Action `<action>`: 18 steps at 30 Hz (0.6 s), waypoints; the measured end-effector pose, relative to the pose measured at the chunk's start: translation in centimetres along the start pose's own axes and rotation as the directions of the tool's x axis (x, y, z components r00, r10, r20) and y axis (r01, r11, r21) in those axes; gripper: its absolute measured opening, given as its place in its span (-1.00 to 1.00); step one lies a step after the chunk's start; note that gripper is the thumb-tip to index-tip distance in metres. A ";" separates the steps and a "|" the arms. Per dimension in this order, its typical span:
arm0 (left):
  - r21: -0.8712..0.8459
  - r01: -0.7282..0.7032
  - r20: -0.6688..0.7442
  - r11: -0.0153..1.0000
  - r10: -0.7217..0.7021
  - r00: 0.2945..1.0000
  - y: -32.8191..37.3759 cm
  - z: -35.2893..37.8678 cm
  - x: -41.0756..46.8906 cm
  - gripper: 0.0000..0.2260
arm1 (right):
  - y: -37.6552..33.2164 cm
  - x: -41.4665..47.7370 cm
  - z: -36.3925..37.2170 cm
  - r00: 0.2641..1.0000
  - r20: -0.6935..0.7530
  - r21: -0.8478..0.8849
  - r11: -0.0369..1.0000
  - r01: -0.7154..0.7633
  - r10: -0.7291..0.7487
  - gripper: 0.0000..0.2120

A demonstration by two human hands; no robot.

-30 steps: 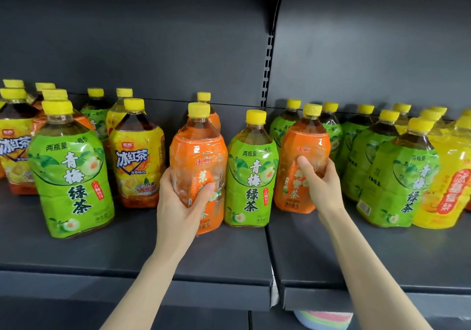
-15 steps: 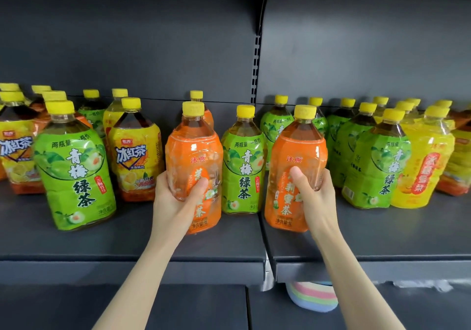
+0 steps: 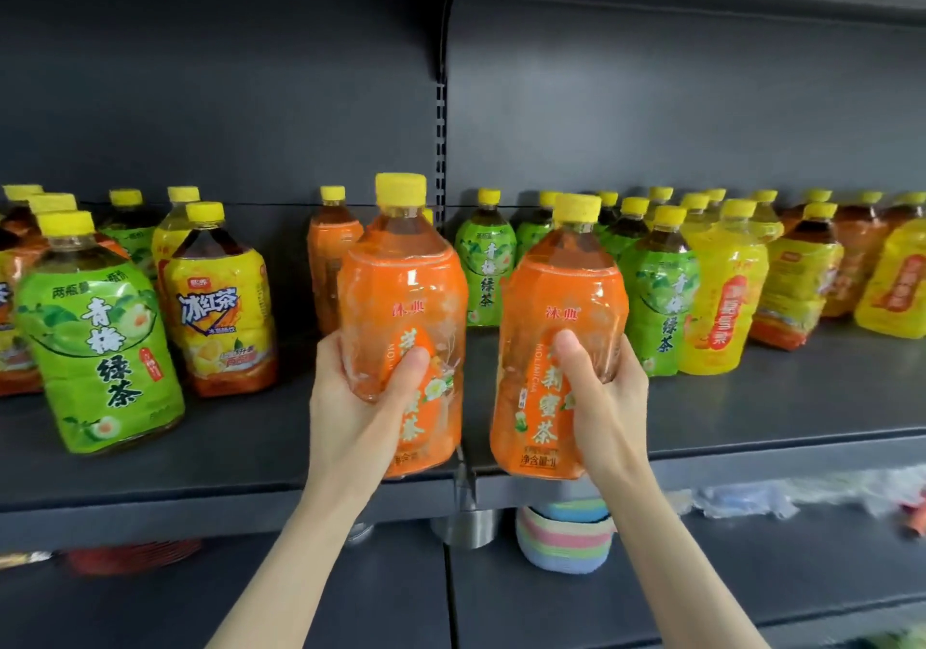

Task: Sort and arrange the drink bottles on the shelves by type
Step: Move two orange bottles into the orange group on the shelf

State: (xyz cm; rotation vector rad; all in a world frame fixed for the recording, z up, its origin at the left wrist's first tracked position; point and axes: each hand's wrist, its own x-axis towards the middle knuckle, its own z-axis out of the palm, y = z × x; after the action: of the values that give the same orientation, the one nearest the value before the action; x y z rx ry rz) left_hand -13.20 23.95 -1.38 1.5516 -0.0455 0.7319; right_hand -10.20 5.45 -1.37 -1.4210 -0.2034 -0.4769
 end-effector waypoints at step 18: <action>-0.219 0.088 0.290 0.972 -0.021 0.957 6.3 28.0 -14.6 -0.44 | -6.4 0.3 -31.8 0.980 -0.199 -0.160 0.986 -0.050 0.018 -0.46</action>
State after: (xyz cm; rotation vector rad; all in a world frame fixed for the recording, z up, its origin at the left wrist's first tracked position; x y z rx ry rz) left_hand -15.97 -8.17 -0.85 1.4182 -0.2922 0.4355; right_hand -17.27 -26.17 -0.32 -1.5251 0.0208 -0.6133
